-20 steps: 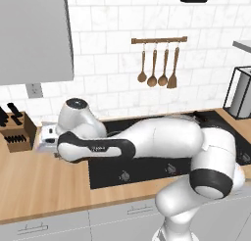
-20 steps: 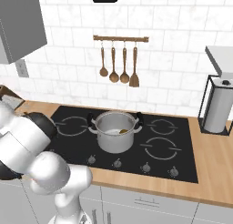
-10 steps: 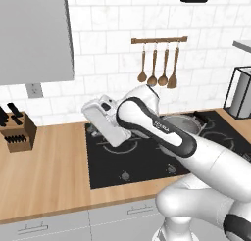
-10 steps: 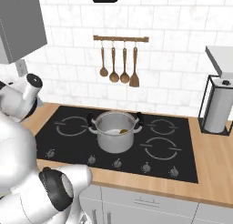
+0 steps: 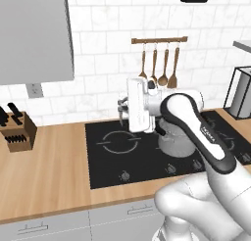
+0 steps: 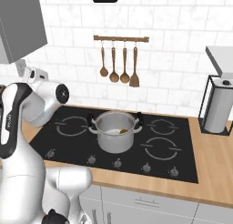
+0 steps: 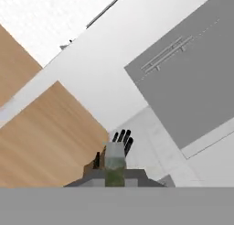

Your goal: Put the avocado and avocado in the pot. Retrieve the spatula and lightly stir the vegetables in the pot.

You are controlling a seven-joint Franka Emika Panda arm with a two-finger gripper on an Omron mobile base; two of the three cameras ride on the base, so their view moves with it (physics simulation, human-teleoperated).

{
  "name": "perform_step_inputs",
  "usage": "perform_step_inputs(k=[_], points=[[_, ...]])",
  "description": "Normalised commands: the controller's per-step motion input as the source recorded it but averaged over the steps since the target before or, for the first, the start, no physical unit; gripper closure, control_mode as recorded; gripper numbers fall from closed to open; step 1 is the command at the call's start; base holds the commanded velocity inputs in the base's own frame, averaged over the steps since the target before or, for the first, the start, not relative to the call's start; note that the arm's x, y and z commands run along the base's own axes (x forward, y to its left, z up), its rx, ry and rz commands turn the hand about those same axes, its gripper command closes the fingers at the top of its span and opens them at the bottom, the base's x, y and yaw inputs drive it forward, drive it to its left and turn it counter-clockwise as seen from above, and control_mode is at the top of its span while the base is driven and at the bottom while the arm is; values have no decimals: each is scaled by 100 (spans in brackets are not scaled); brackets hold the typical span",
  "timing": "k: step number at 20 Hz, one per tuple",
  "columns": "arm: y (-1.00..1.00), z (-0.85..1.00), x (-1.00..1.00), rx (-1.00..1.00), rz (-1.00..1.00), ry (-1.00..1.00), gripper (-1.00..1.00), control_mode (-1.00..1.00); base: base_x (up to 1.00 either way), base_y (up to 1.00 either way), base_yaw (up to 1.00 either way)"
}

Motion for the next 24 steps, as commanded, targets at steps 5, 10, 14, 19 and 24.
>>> perform_step_inputs(k=[5,10,14,19,24], points=[[-77,47,0,46,-50,46,100,-100,0,0,0],[-81,35,2,31,-56,38,100,-100,0,0,0],[-70,27,19,12,-64,5,100,-100,0,0,0],[-69,16,25,18,-58,3,100,-100,0,0,0],[-52,0,47,12,-48,-5,100,-100,0,0,0]])
